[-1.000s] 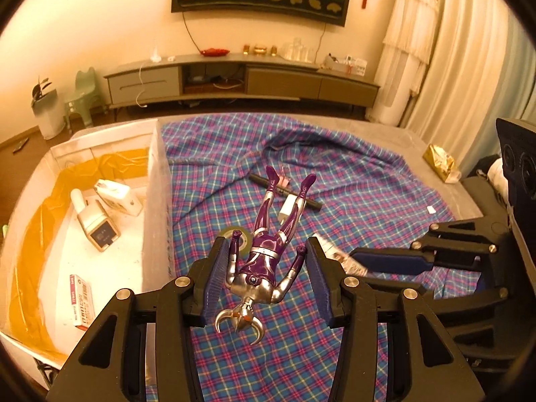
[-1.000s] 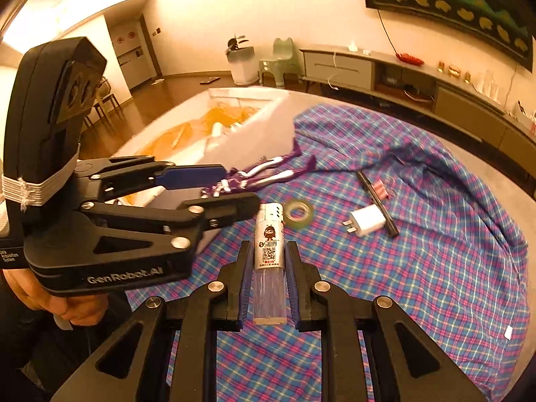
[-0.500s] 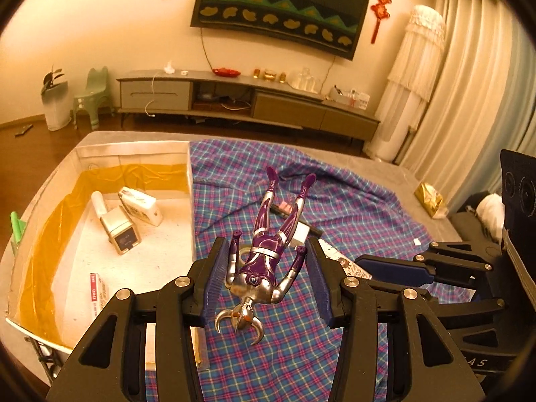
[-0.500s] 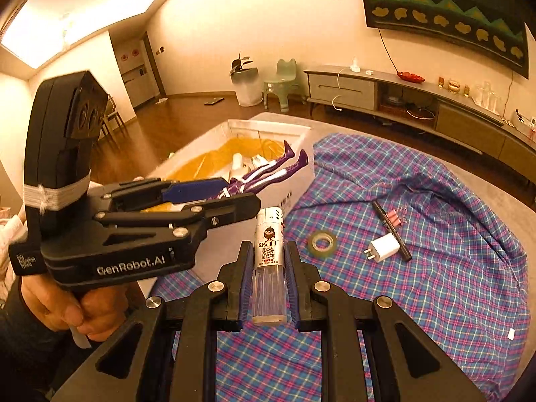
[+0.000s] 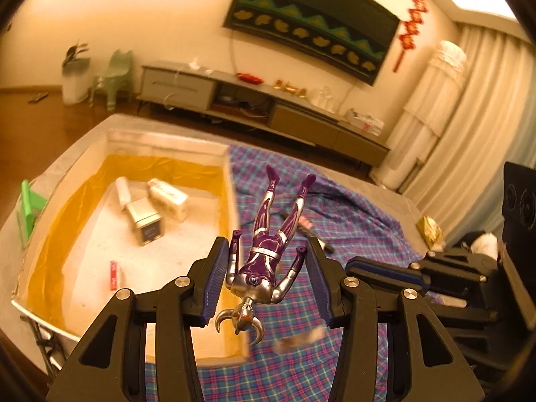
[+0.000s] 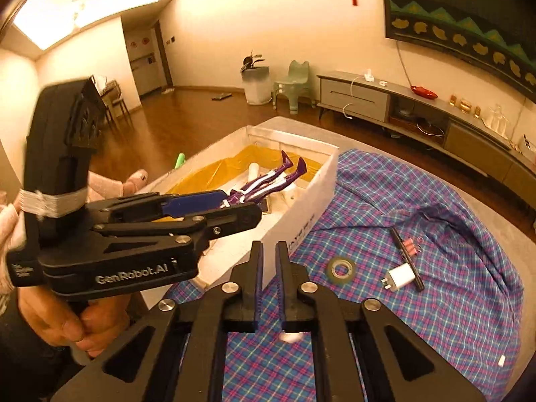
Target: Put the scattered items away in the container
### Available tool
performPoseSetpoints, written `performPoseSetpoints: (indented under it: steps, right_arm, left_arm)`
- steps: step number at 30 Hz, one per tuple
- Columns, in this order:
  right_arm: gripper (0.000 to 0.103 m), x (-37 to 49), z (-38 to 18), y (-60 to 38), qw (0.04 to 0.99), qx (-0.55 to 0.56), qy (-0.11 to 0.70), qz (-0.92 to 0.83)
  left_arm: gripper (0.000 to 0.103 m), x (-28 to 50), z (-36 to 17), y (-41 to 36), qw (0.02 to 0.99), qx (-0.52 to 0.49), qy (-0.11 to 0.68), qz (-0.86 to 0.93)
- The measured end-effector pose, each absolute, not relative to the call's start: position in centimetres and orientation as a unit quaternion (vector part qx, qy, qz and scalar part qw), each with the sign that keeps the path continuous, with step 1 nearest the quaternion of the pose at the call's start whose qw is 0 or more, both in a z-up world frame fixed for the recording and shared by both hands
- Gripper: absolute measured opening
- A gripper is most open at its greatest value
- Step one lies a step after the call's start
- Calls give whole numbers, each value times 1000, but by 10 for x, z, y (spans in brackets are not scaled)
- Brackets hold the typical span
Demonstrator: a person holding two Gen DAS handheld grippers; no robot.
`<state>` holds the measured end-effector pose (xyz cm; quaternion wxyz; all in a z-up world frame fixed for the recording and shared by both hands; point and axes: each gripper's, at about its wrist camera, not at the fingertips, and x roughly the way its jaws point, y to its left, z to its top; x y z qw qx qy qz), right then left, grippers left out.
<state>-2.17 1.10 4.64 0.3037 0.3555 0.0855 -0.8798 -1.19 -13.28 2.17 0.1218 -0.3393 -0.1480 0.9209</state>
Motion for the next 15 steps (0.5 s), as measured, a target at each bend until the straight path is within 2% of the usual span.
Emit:
performPoseSetpoints:
  steps: [6, 13, 15]
  right_arm:
    - [8, -39, 2, 27, 266, 408, 75, -870]
    - [14, -27, -82, 55, 235, 506, 37, -829]
    - [18, -23, -96, 60, 225, 515, 21, -827]
  left_arm:
    - [49, -6, 25, -150, 115, -329, -154, 925]
    - [49, -2, 28, -143, 135, -328, -150, 923]
    - [49, 0, 30, -136, 147, -326, -144, 923]
